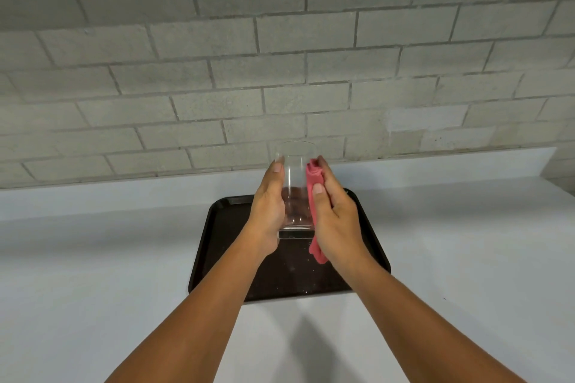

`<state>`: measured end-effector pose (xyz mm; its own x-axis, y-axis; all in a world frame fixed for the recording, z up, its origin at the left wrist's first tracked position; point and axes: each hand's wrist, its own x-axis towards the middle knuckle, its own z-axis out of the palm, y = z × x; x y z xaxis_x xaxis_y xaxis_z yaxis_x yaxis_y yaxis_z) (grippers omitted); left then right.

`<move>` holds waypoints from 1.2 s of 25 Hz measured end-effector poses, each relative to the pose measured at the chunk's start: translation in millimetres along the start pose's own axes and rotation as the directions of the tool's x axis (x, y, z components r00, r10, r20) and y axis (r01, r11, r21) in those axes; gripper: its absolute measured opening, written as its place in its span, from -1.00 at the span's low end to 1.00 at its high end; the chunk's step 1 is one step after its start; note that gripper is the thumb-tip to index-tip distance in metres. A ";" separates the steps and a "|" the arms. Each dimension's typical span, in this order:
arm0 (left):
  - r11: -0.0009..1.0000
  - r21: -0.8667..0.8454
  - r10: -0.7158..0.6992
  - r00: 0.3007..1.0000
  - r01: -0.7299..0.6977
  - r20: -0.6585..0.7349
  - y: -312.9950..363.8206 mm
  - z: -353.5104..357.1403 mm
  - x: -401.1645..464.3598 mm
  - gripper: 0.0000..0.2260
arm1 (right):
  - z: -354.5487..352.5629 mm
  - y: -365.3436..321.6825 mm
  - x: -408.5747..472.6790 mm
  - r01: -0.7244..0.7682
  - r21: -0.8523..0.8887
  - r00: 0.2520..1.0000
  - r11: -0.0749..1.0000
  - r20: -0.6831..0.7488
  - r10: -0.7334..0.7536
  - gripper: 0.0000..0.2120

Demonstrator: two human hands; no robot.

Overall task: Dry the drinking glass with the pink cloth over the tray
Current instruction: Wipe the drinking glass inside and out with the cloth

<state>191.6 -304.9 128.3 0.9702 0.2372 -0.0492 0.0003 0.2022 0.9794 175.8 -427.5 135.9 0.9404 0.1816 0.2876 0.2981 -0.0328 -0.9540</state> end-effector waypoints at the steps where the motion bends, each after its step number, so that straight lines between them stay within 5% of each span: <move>1: 1.000 -0.014 -0.005 1.000 0.005 0.011 0.3 1.5 -2.2 -0.54 | -2.7 -1.6 6.7 -0.029 0.048 1.000 0.998 -0.009 0.029 -0.58; 5: 0.997 -0.075 -0.017 0.998 0.022 0.066 2.9 6.9 -9.1 -0.56 | -5.1 -10.2 20.3 -0.042 0.107 0.995 0.993 -0.083 0.052 -0.60; 11: 0.999 0.035 0.021 0.996 -0.018 -0.089 1.1 11.5 -4.5 -0.59 | 4.4 -9.3 15.1 0.020 -0.039 0.989 0.999 -0.144 -0.025 -0.57; 14: 0.996 0.078 -0.026 0.998 0.030 -0.054 4.7 16.6 -6.9 -0.60 | 3.7 -8.0 20.8 0.014 -0.059 0.985 0.998 -0.168 -0.024 -0.57; 19: 0.987 0.157 -0.008 0.999 0.013 -0.032 0.0 16.7 -6.7 -0.42 | 9.1 -7.3 16.9 0.039 -0.085 0.988 0.996 -0.145 -0.052 -0.57; 25: 0.994 0.110 -0.008 0.997 0.017 -0.079 6.7 14.8 -5.2 -0.46 | 11.7 6.6 -7.2 0.159 -0.123 0.985 0.979 -0.042 -0.166 -0.57; 28: 0.994 0.089 -0.063 0.996 0.068 -0.060 -2.1 16.0 -10.3 -0.33 | -0.4 3.7 8.8 0.037 -0.087 0.997 0.996 -0.066 -0.042 -0.57; 30: 0.995 0.046 -0.086 0.995 0.088 -0.050 -7.5 18.8 -14.8 -0.46 | -8.2 -3.3 25.9 -0.037 -0.014 0.993 0.999 -0.112 0.035 -0.58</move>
<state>181.8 -327.7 125.4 0.9532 0.2664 -0.1430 0.0971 0.1782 0.9792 200.5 -430.7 147.2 0.9627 0.0690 0.2616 0.2654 -0.0535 -0.9626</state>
